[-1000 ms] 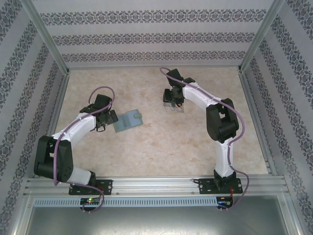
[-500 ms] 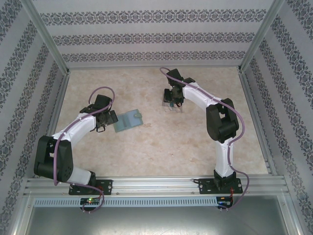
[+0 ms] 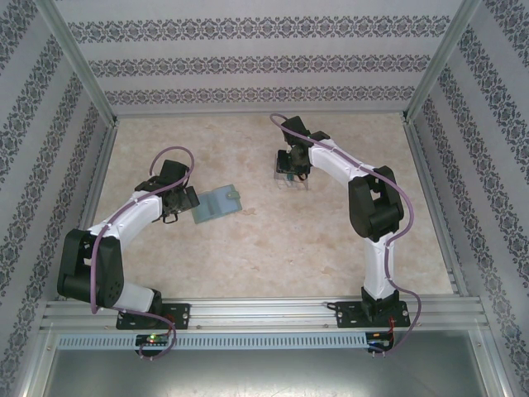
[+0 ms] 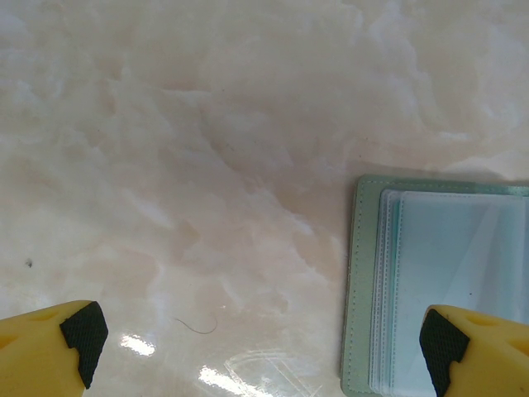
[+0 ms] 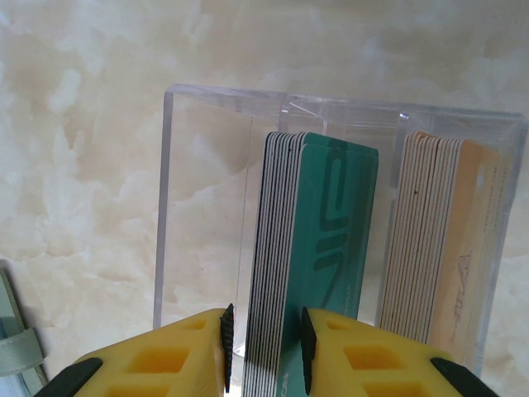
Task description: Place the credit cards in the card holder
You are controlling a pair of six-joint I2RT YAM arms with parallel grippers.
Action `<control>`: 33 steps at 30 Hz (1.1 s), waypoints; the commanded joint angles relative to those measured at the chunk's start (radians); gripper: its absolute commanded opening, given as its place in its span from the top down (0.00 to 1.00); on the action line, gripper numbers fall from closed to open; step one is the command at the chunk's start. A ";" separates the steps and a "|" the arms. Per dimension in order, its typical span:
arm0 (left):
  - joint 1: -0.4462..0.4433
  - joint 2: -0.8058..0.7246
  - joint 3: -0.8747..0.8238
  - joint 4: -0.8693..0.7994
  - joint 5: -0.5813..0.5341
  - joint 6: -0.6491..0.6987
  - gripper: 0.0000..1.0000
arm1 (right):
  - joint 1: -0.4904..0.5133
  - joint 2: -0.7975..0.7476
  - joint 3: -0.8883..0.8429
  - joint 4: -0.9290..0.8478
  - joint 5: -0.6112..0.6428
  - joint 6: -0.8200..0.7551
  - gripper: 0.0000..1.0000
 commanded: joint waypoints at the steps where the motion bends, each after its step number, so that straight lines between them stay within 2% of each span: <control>1: 0.007 -0.025 -0.012 0.003 -0.023 0.012 0.01 | 0.015 -0.037 0.020 0.011 -0.031 -0.016 0.70; 15: 0.007 -0.025 -0.016 0.005 -0.024 0.010 0.01 | 0.020 -0.047 0.030 0.003 -0.020 -0.025 0.69; 33: 0.007 -0.020 -0.015 0.008 -0.025 0.012 0.01 | 0.023 -0.050 0.031 0.005 -0.015 -0.026 0.84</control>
